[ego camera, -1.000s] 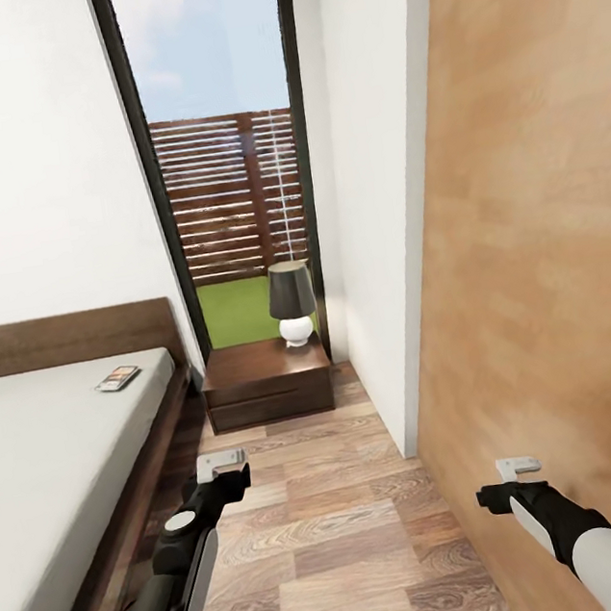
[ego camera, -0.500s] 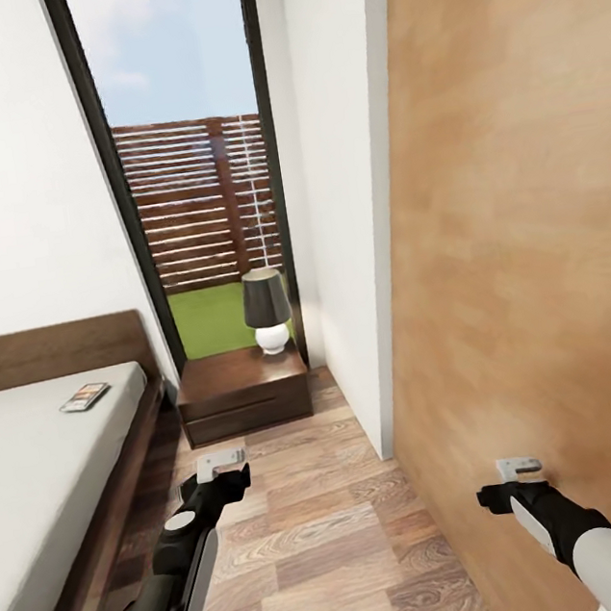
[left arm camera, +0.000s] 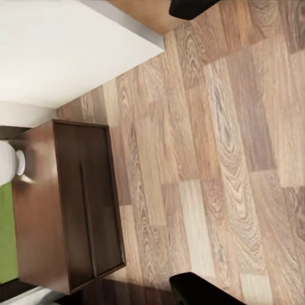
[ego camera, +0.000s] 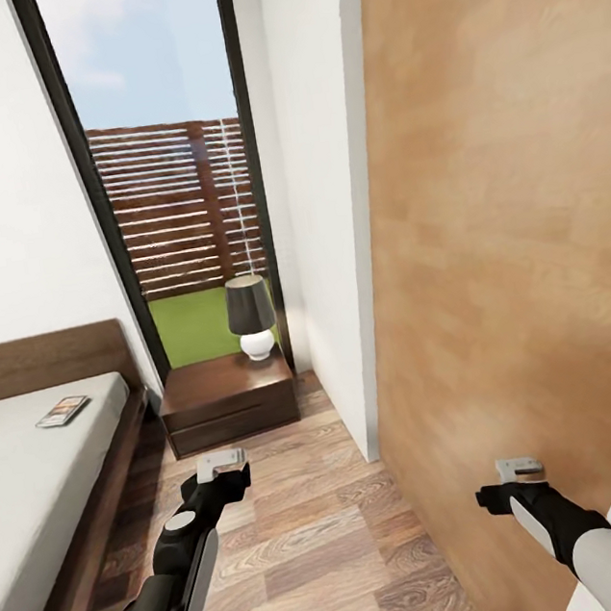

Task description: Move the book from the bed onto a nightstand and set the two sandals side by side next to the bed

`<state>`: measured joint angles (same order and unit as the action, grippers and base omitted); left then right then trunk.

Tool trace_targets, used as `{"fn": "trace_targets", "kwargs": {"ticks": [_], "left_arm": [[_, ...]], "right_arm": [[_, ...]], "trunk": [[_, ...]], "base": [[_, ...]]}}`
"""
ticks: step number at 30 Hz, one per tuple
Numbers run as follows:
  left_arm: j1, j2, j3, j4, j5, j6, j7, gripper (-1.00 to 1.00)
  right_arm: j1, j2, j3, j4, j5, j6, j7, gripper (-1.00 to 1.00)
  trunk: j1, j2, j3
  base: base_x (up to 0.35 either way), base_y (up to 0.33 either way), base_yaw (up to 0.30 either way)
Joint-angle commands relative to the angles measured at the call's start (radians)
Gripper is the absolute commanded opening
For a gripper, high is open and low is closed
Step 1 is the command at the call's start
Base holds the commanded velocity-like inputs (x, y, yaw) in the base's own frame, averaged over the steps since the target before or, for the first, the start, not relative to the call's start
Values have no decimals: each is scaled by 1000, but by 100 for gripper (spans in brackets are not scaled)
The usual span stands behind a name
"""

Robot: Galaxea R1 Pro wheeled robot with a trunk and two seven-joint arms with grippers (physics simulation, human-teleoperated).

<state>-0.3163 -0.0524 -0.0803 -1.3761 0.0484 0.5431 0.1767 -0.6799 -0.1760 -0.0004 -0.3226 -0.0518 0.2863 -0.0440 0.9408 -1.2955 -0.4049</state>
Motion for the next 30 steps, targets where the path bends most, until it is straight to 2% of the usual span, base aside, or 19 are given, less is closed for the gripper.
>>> {"fn": "trace_targets", "kwargs": {"ticks": [1,23,30], "left_arm": [[0,0,-2,-1,5,5,7,100],[-1,2,-2,-1,5,5,7,100],[-1,1,-2,-1,5,5,7,100]], "right_arm": [[-1,-2,2,-4,21,7,-10,100],[-1,-3,2,-4,22,7,-10,100],[-1,-2,2,-4,24,7,-10,100]], "trunk": [[-4,7,2],[-88,161,71],[-115,210,91]], "base": [[0,0,-7],[0,0,0],[0,0,145]]}}
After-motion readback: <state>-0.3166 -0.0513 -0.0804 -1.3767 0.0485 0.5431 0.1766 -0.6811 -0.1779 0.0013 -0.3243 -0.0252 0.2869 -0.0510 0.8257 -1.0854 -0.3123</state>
